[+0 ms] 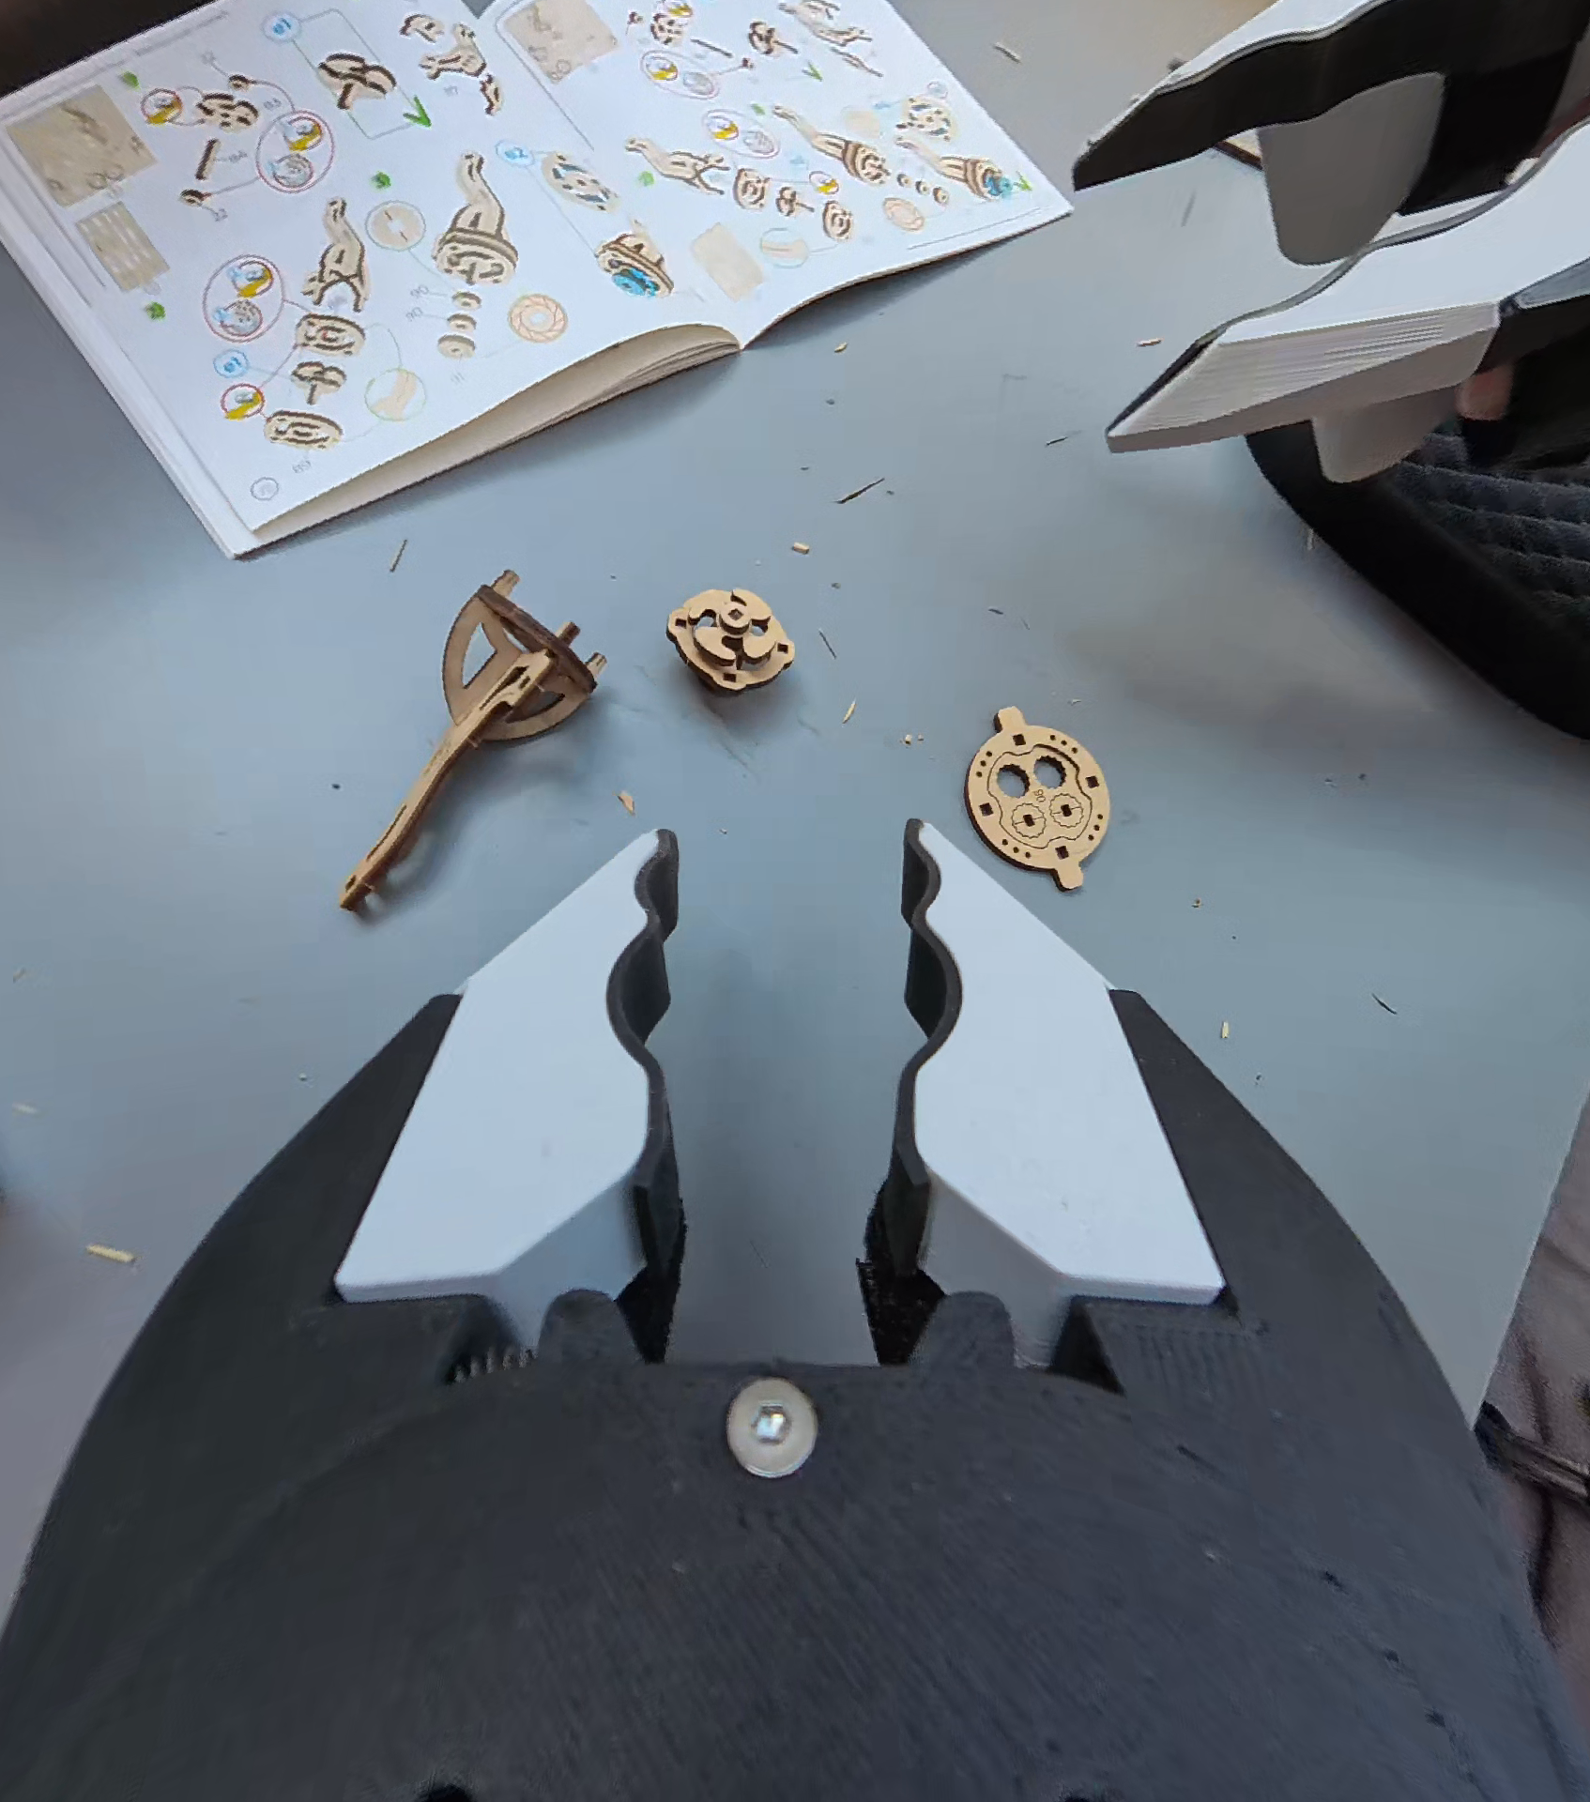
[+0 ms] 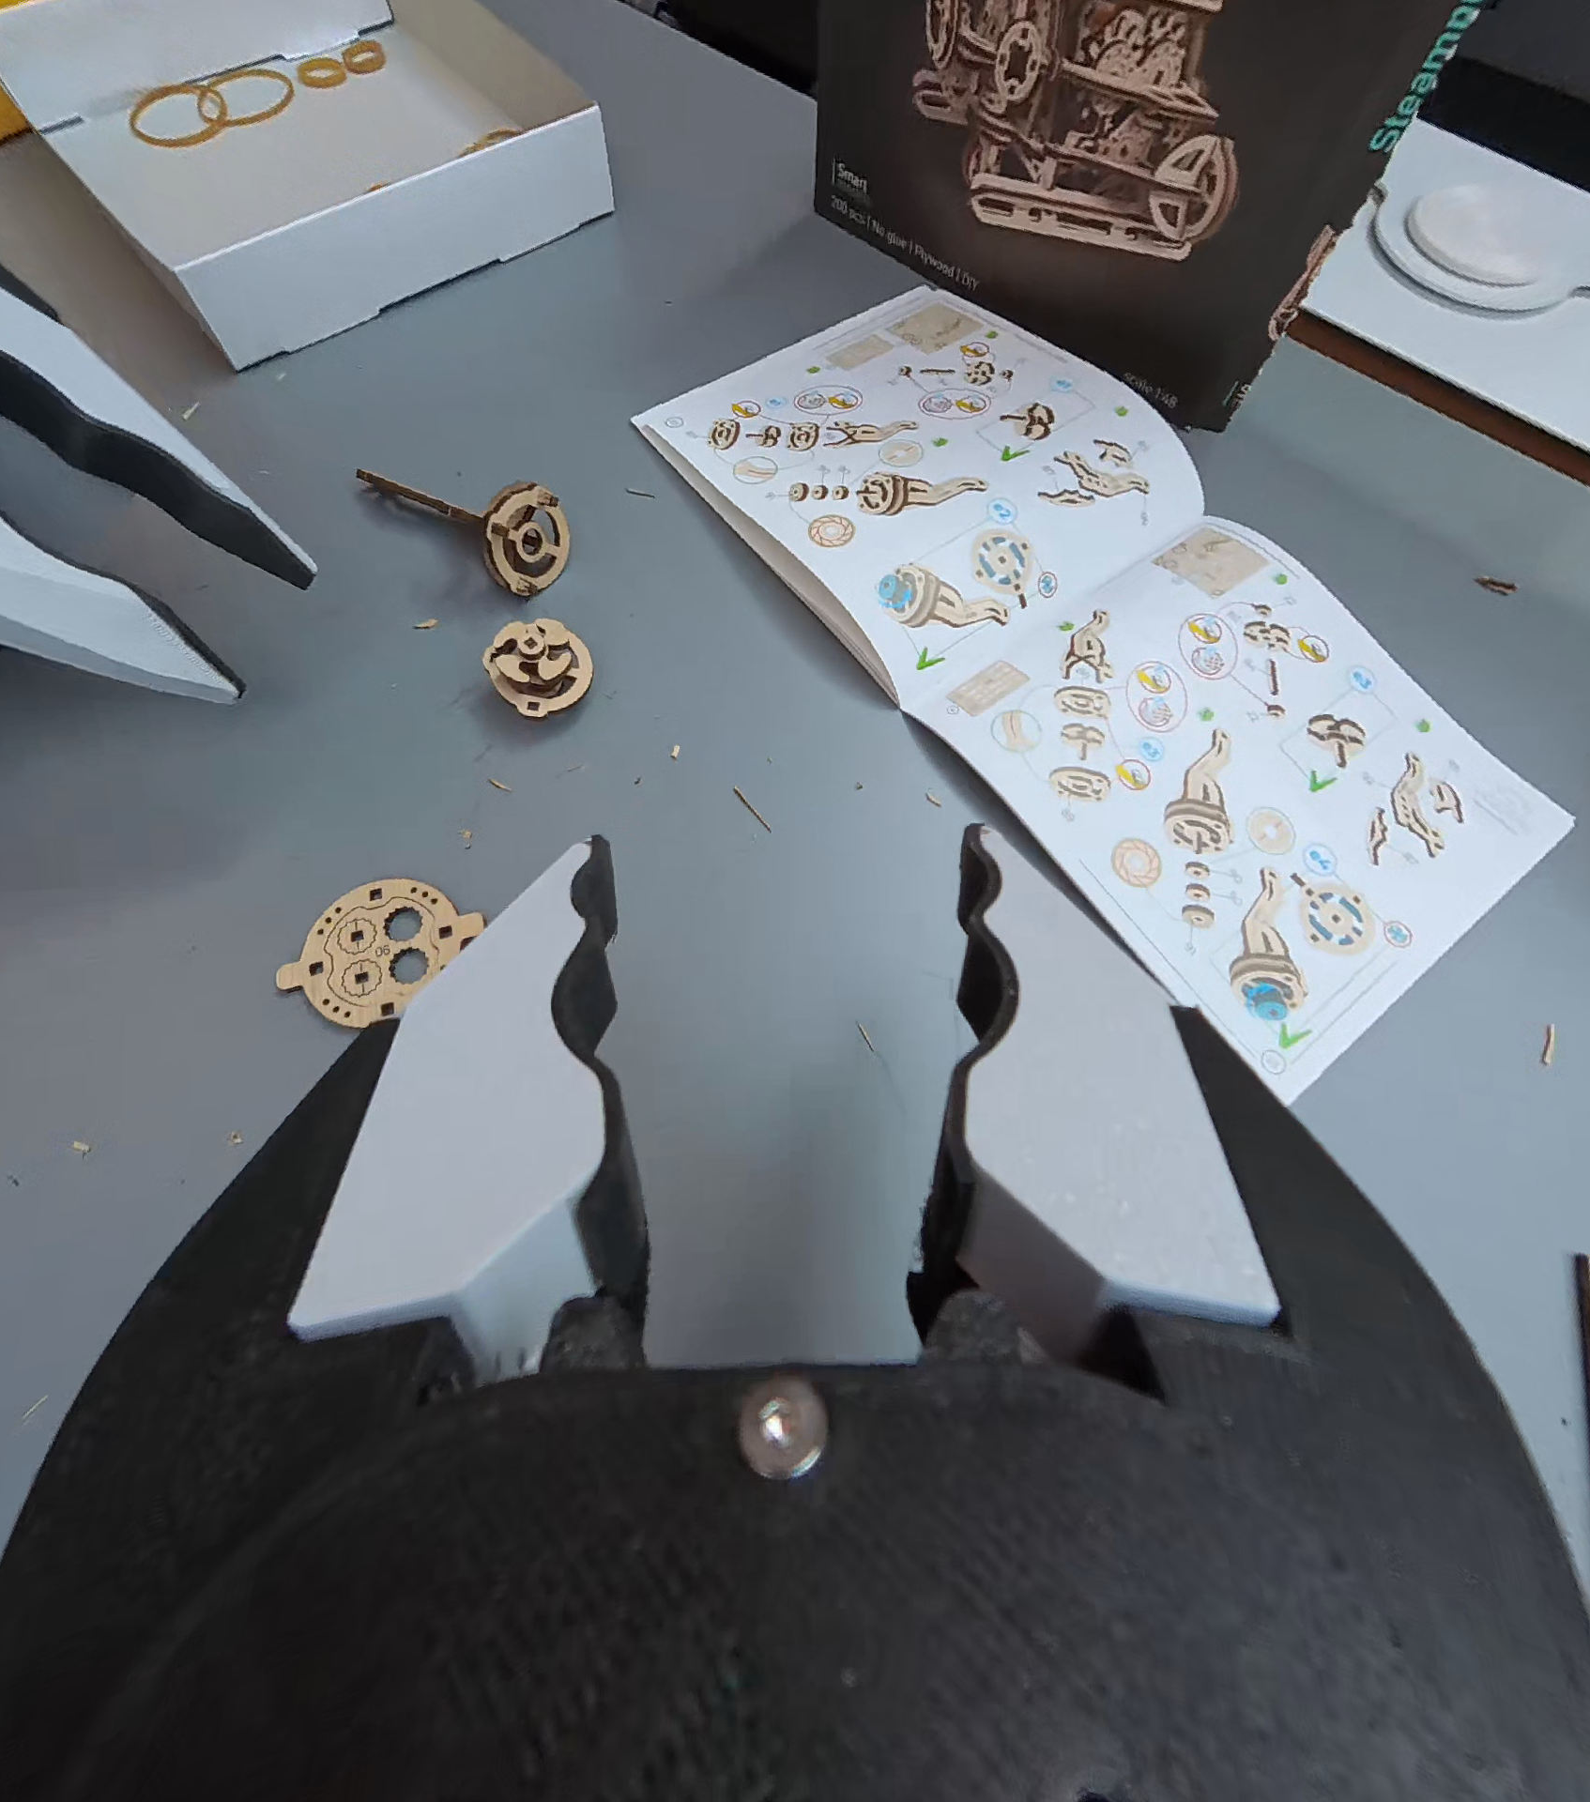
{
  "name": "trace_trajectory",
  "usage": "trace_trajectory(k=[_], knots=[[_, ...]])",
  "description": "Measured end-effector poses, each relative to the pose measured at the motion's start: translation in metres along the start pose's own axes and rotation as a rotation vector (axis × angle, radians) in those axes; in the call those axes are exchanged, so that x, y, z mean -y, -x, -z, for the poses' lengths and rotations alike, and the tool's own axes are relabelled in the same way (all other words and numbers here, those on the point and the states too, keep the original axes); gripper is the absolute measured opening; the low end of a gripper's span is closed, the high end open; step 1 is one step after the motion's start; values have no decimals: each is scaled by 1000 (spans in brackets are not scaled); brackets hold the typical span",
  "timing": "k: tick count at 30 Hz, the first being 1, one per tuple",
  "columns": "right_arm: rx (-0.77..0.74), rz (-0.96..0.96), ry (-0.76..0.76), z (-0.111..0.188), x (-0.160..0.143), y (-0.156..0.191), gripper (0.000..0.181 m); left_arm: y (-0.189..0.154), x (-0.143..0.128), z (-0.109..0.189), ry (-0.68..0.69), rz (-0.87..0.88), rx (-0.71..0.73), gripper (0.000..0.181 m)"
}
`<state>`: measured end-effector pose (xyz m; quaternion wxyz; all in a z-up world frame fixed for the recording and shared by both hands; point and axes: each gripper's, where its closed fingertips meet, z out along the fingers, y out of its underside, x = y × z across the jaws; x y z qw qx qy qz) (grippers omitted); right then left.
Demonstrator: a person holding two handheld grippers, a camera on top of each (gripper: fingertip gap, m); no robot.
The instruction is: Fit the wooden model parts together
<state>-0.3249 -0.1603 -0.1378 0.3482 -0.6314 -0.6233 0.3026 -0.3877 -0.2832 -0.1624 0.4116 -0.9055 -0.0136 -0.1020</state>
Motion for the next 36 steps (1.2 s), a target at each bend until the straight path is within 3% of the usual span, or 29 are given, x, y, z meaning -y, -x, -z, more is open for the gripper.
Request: trace_trajectory(k=[1,5,11,17,21,36], knots=[[-1,-17,-9,1,-2,2,74,0,-2,1,-4,5,45,51],[-5,-69,-22,2,-10,13,83,-3,-12,4,-22,32,199,78],[-92,-121,-46,-2,-14,18,117,6,-31,3,69,-27,496,116],[-157,-148,-7,-13,-22,15,146,-1,-32,-9,67,-18,557,143],[-188,-175,18,-19,-25,8,150,1,-32,-12,52,14,580,156],[-257,-262,128,-43,-48,-11,149,-6,-44,-10,-7,113,550,152]])
